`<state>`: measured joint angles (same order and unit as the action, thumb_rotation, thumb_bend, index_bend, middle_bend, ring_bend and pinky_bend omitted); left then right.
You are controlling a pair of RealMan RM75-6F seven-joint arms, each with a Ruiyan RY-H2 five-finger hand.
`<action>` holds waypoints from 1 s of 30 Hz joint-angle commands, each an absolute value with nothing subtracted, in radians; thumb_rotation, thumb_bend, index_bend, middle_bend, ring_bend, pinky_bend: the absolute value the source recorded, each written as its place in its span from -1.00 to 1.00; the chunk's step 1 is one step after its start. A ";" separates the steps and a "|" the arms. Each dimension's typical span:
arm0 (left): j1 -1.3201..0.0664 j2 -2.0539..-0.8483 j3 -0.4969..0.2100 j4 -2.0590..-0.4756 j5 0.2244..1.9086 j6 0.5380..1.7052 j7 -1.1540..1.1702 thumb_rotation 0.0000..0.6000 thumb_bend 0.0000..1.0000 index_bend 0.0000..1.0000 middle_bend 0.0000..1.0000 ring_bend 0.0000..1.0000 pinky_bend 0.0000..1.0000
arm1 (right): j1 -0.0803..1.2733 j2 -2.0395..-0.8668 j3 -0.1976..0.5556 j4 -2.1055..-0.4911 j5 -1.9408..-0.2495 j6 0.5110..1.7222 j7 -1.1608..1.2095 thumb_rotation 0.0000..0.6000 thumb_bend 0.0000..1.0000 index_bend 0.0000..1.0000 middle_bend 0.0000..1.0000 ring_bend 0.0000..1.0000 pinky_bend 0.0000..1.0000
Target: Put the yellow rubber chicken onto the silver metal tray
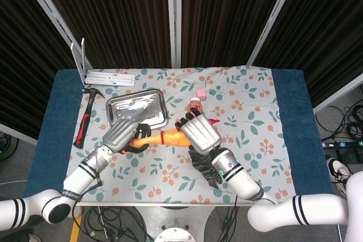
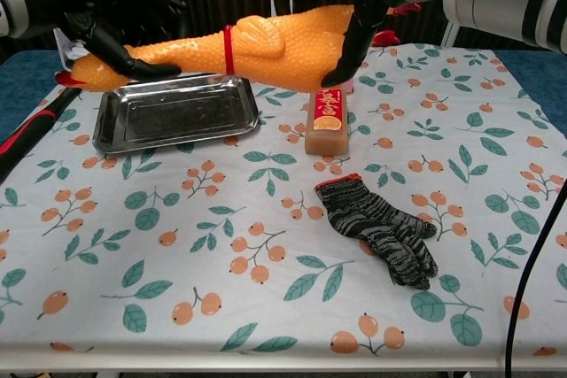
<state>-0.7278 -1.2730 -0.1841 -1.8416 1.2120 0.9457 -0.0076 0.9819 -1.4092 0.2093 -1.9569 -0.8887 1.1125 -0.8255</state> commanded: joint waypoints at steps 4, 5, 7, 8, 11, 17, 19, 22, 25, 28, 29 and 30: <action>-0.729 -1.286 -0.188 -1.830 1.192 0.954 0.007 1.00 0.13 0.48 0.51 0.36 0.43 | 0.988 -1.426 0.190 -1.959 -0.879 1.108 -0.826 1.00 -0.12 0.66 0.73 0.20 -0.44; -0.730 -1.287 -0.189 -1.829 1.190 0.954 0.007 1.00 0.13 0.48 0.51 0.36 0.43 | 0.991 -1.427 0.186 -1.962 -0.875 1.103 -0.828 1.00 -0.09 0.69 0.75 0.21 -0.43; -0.731 -1.288 -0.191 -1.829 1.189 0.953 0.007 1.00 0.13 0.48 0.51 0.36 0.43 | 0.995 -1.429 0.178 -1.965 -0.872 1.101 -0.834 1.00 0.04 0.77 0.80 0.25 -0.43; -0.732 -1.288 -0.192 -1.828 1.188 0.953 0.007 1.00 0.13 0.48 0.51 0.36 0.43 | 0.996 -1.431 0.173 -1.965 -0.871 1.100 -0.838 1.00 0.10 0.80 0.82 0.27 -0.42; -0.732 -1.289 -0.192 -1.829 1.187 0.953 0.008 1.00 0.14 0.48 0.51 0.36 0.43 | 0.999 -1.433 0.166 -1.967 -0.867 1.100 -0.838 1.00 0.24 0.85 0.85 0.29 -0.40; -0.730 -1.287 -0.188 -1.832 1.189 0.952 0.004 1.00 0.13 0.48 0.51 0.36 0.43 | 0.989 -1.426 0.174 -1.966 -0.886 1.115 -0.801 1.00 0.22 0.83 0.82 0.28 -0.39; -0.726 -1.285 -0.187 -1.835 1.194 0.955 0.001 1.00 0.13 0.48 0.51 0.36 0.43 | 0.981 -1.415 0.181 -1.967 -0.899 1.119 -0.772 1.00 0.02 0.64 0.67 0.18 -0.39; -0.720 -1.283 -0.185 -1.840 1.203 0.963 -0.006 1.00 0.13 0.48 0.51 0.36 0.43 | 0.972 -1.399 0.186 -1.967 -0.916 1.128 -0.752 1.00 -0.32 0.07 0.26 -0.15 -0.46; -0.713 -1.281 -0.182 -1.844 1.211 0.972 -0.016 1.00 0.13 0.48 0.51 0.36 0.43 | 0.961 -1.388 0.189 -1.963 -0.936 1.146 -0.739 1.00 -0.83 -0.60 -0.25 -0.53 -0.58; -0.705 -1.280 -0.181 -1.842 1.216 0.980 -0.026 1.00 0.13 0.48 0.51 0.36 0.43 | 0.953 -1.371 0.194 -1.971 -0.925 1.149 -0.729 1.00 -1.00 -0.99 -0.73 -0.82 -0.69; -0.702 -1.280 -0.182 -1.840 1.217 0.984 -0.029 1.00 0.13 0.48 0.51 0.36 0.43 | 0.950 -1.364 0.196 -1.974 -0.925 1.151 -0.724 1.00 -1.00 -1.00 -0.82 -0.87 -0.71; -0.700 -1.281 -0.182 -1.838 1.218 0.986 -0.032 1.00 0.13 0.48 0.51 0.36 0.43 | 0.947 -1.358 0.197 -1.977 -0.926 1.152 -0.718 1.00 -1.00 -1.00 -0.90 -0.91 -0.72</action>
<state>-0.7016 -1.2804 -0.1820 -1.8386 1.2169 0.9854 -0.0307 0.9502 -1.3621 0.1947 -1.9734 -0.9267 1.1501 -0.7230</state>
